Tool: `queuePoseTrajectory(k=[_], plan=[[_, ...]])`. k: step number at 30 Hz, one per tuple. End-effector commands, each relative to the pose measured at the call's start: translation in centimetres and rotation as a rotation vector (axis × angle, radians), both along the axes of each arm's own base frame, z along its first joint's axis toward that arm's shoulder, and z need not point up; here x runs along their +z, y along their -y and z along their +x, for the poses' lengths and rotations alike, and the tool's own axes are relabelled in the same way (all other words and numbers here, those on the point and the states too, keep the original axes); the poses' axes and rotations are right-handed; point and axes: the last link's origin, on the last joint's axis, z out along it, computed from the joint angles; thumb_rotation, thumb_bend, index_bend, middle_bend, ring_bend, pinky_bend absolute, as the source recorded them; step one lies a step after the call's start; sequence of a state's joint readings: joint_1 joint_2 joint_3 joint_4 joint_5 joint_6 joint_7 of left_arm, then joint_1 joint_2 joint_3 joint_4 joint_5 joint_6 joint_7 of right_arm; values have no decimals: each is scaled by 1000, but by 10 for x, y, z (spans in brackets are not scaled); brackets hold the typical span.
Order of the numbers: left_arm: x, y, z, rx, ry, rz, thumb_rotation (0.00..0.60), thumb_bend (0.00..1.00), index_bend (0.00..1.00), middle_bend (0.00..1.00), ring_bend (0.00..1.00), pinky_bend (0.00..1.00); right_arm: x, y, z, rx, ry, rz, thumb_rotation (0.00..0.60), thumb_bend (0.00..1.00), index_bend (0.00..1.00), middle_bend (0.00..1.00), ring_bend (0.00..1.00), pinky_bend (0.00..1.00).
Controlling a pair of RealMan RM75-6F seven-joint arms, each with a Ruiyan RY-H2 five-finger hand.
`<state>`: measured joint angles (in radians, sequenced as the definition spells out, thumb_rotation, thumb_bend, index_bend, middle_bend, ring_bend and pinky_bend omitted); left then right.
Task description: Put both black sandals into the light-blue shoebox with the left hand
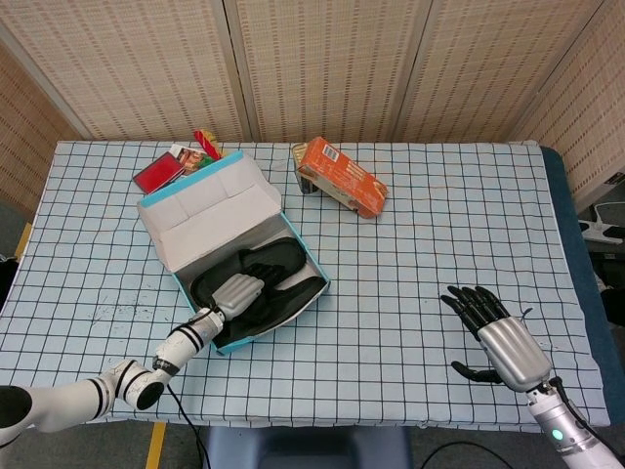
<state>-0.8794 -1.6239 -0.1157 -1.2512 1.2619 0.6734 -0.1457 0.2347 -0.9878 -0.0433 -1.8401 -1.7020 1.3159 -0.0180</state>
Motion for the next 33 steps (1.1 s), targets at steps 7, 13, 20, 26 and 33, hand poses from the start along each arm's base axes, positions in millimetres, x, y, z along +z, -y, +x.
queuePoseTrajectory(k=[7, 13, 20, 26, 33], plan=[[24, 8, 21, -41, 140, 35, 600, 398, 0, 0, 0, 42, -1, 1, -2, -6, 4, 4, 539, 117, 0, 0, 0, 0], [51, 14, 34, -80, 260, 63, 600, 403, 0, 0, 0, 42, -1, 0, 0, 1, 9, 0, 539, 117, 0, 0, 0, 0], [84, 22, 24, -99, 336, 121, 600, 404, 0, 0, 0, 42, 0, -4, 1, 5, 5, -9, 536, 117, 0, 0, 0, 0], [139, 72, -45, -108, 273, 306, 600, 408, 0, 0, 0, 42, -4, -12, -5, -2, -34, -89, 538, 117, 0, 0, 0, 0], [184, 163, -146, 39, 67, 597, 600, 398, 0, 0, 0, 37, -21, -20, -24, -57, -107, -192, 539, 117, 0, 0, 0, 0]])
